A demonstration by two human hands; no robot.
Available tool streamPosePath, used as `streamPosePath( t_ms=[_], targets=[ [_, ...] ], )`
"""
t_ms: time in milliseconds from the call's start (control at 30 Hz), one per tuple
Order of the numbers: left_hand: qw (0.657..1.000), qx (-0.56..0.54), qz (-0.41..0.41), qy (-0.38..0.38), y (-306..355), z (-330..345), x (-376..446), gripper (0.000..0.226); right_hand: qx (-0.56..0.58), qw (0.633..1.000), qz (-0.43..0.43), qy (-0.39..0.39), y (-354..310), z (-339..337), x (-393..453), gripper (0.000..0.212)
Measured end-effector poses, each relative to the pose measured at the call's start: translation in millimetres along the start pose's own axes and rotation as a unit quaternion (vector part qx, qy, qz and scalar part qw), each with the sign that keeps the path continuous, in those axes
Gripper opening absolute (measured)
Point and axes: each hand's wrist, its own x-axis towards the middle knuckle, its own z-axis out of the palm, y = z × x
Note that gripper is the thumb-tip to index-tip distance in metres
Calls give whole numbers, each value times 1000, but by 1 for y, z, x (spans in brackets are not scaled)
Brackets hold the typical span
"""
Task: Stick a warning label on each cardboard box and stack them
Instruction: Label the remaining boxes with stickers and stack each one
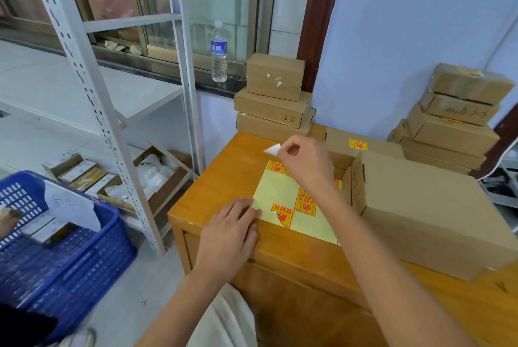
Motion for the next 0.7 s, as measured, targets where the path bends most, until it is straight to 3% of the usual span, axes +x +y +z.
streamPosePath(
  t_ms=[100, 200, 267, 333, 500, 600, 700],
  targets=[
    [998, -51, -17, -30, 5, -12, 6, 32, -41, 997, -55, 36, -9, -32, -18, 10],
    [980, -176, -88, 34, 35, -46, 23, 22, -127, 969, -185, 105, 0, -55, -53, 11],
    [907, -379, -177, 44, 72, -78, 41, 26, -174, 933, -272, 159, 12, -68, -73, 12],
    [824, -518, -231, -13, 109, -102, 58, 37, -224, 899, -320, 197, 24, -80, -90, 17],
    [799, -557, -216, -67, 171, -98, 73, 30, -289, 859, -337, 256, 55, -116, -114, 19],
    [793, -564, -214, -93, 198, -84, 80, 20, -277, 884, -306, 219, 76, -145, -120, 16],
    [805, -551, -181, -121, 220, -77, 93, 17, -141, 954, -192, 179, 93, -175, -123, 19]
  ],
)
